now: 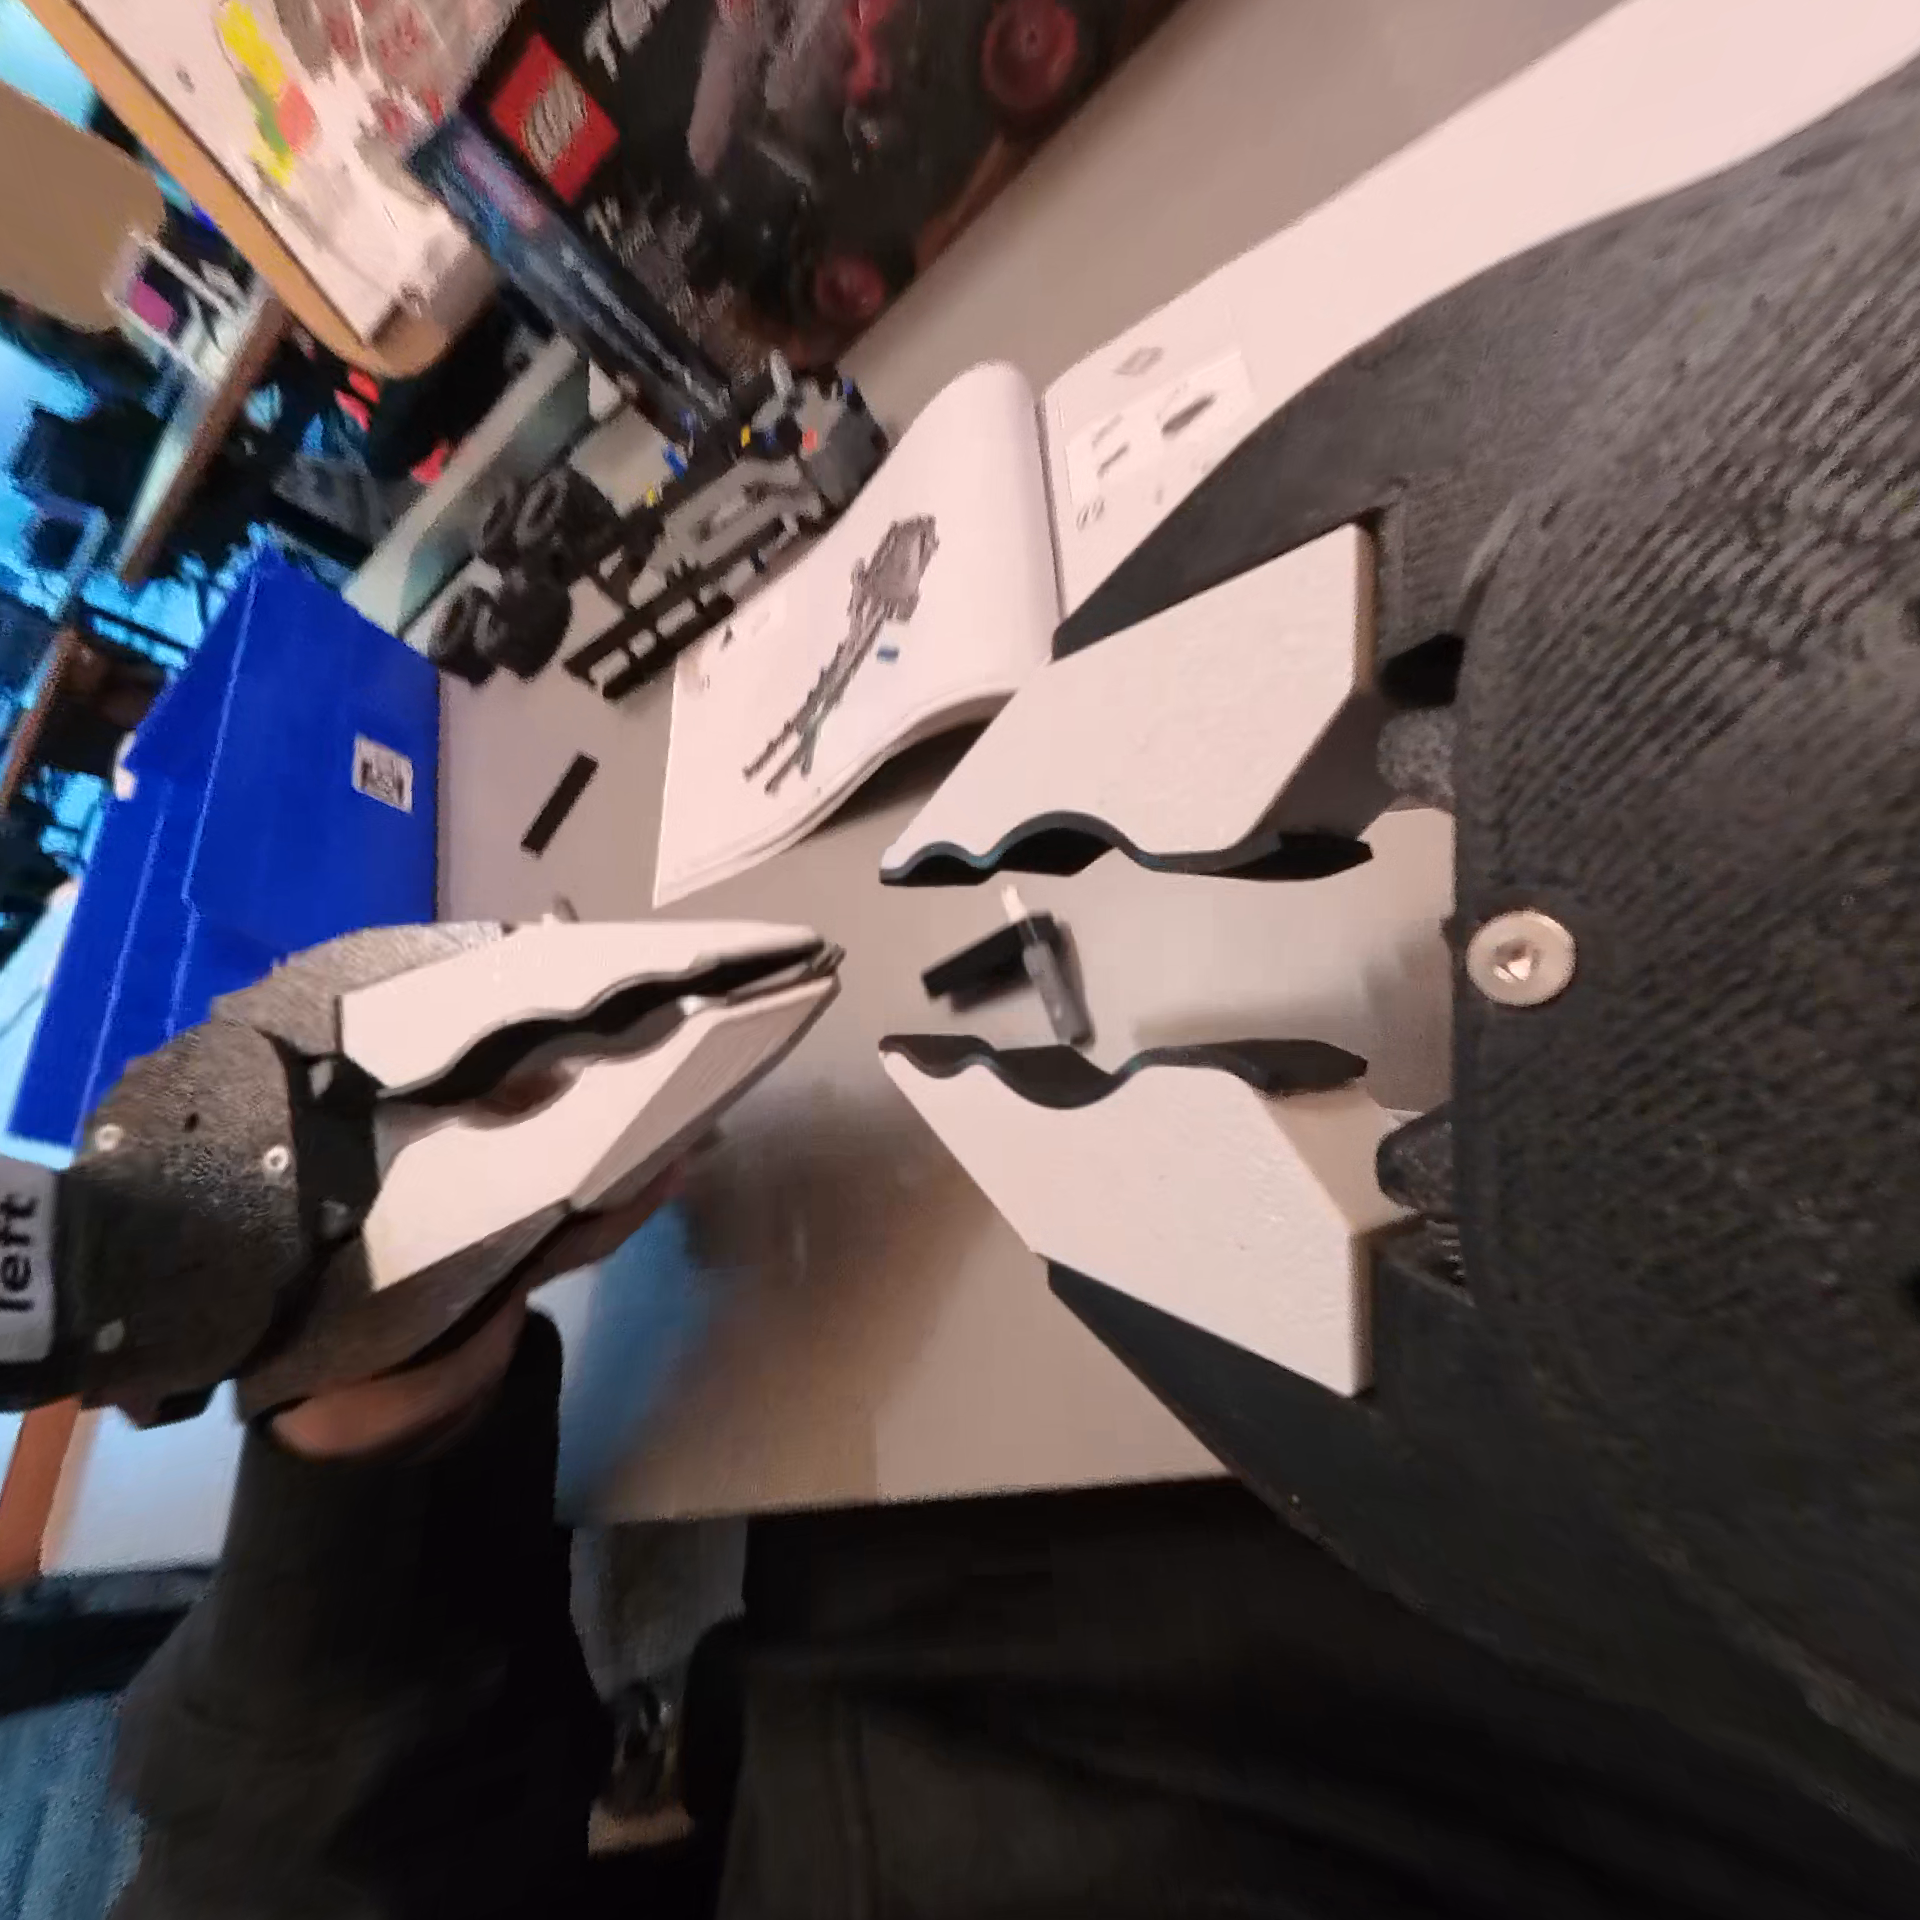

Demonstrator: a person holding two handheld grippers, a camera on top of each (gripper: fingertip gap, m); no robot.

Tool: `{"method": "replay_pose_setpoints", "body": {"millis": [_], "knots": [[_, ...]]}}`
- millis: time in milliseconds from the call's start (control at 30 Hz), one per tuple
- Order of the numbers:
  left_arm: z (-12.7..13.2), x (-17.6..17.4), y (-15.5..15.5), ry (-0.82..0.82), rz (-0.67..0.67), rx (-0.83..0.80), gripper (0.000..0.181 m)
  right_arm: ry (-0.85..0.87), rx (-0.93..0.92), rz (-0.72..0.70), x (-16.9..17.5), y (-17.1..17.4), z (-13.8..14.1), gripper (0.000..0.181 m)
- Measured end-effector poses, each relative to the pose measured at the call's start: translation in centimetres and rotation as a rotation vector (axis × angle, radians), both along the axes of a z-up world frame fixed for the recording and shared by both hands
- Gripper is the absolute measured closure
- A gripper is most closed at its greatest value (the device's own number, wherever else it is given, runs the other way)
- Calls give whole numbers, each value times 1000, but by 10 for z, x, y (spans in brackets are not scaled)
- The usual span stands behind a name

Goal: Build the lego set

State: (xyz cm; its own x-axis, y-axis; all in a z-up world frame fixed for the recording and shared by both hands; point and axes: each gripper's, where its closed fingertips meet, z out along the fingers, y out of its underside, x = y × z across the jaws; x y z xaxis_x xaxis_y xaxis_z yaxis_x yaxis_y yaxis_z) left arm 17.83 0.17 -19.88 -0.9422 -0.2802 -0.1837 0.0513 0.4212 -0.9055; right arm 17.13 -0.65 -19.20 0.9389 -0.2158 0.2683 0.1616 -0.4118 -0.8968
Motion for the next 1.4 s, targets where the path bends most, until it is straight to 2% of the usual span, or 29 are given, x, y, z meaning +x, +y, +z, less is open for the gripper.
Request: {"method": "replay_pose_setpoints", "body": {"millis": [100, 133, 267, 367, 567, 633, 900, 1167, 1400], "knots": [[4, 0, 4, -393, -31, 174, 178, 36, 26, 4, -6, 6, 3, 164], [7, -2, 3, -478, -34, 197, 178, 53, 32, -4, -5, 7, 3, 165], [21, -8, -2, -582, -31, 175, 178, 185, 149, 10, -9, 10, 14, 168], [32, -11, -2, -659, -25, 160, 178, 280, 184, -6, -8, 10, 12, 161], [27, -10, -10, -817, -21, 274, 179, 440, 370, -100, -4, 0, 25, 167], [28, -12, -17, -852, -23, 267, 179, 460, 366, -138, -2, -2, 19, 165], [28, -8, -25, -949, -15, 282, 179, 449, 415, -123, -3, -7, 26, 181], [28, -7, -28, -970, -26, 248, 179, 366, 391, -133, -2, -9, 27, 181], [31, -9, -30, -994, -32, 235, 178, 379, 410, -129, -4, -12, 29, 181]]}}
